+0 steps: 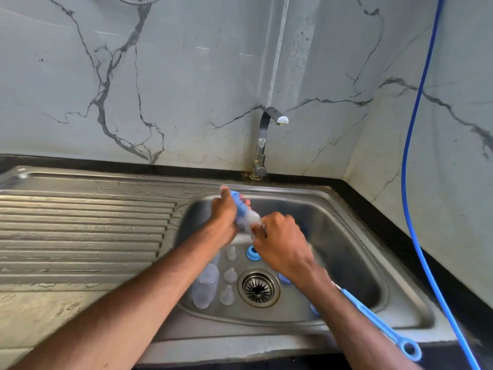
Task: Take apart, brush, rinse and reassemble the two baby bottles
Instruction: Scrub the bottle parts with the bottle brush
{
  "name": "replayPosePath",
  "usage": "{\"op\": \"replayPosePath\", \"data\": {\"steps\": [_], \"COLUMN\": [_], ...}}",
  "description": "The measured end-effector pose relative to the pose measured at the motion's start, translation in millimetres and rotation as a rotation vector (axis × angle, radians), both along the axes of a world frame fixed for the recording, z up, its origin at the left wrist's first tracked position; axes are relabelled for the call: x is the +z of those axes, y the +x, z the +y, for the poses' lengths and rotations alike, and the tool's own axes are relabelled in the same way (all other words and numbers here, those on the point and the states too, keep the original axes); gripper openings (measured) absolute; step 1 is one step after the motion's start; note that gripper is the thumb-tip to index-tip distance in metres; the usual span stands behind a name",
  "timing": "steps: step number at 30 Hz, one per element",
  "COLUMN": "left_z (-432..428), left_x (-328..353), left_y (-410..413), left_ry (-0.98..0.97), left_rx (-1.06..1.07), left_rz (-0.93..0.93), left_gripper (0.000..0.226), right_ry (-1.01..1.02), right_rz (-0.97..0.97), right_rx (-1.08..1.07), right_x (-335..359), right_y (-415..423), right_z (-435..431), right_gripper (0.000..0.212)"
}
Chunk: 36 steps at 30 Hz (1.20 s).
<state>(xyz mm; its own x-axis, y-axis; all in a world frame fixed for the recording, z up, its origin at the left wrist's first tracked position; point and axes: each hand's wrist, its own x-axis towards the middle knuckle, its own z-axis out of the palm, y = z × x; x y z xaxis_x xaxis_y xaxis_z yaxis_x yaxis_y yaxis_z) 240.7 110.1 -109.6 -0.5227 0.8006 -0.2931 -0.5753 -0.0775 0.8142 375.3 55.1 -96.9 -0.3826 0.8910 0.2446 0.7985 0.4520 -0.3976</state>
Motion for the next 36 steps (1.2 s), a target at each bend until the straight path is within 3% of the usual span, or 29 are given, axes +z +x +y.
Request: {"op": "replayPosePath", "data": {"steps": [2,4,10,13,18,23,26,29,33,36], "left_z": [-1,-8,-20,-26,-31,-32,-30,-29,-31,-32], "left_x": [-4,-7,-10,-8,-3,-2,-4,-7,-8,-8], "left_y": [-37,-70,-36,-17,-16,-21,-20,-24,-35,-31], "left_ry": [-0.043,0.033,0.232,0.304,0.371,0.413,0.392,0.351,0.368,0.363], "left_rx": [0.124,0.18,-0.243,-0.395,-0.554,-0.675,-0.622,-0.495,-0.472,-0.526], "left_rz": [0.034,-0.042,0.053,0.076,0.173,0.278,0.395,0.392,0.407,0.49], "left_gripper": [0.052,0.049,0.016,0.03,0.041,0.042,0.046,0.05,0.043,0.04], "right_ry": [-0.258,-0.455,-0.319,-0.316,-0.32,-0.182,-0.116,-0.049,-0.123,-0.037], "right_rz": [0.221,0.411,0.568,0.645,0.587,0.454,0.436,0.397,0.392,0.223], "right_rx": [0.03,0.019,-0.017,-0.001,0.1,0.101,0.081,0.098,0.099,0.026], "right_x": [-2,2,15,17,16,13,11,10,8,5], "right_y": [2,8,26,32,37,42,46,48,49,49], "right_z": [-1,3,20,26,31,38,41,40,41,47], "right_gripper": [0.034,0.034,0.021,0.021,0.019,0.019,0.019,0.021,0.023,0.026]}}
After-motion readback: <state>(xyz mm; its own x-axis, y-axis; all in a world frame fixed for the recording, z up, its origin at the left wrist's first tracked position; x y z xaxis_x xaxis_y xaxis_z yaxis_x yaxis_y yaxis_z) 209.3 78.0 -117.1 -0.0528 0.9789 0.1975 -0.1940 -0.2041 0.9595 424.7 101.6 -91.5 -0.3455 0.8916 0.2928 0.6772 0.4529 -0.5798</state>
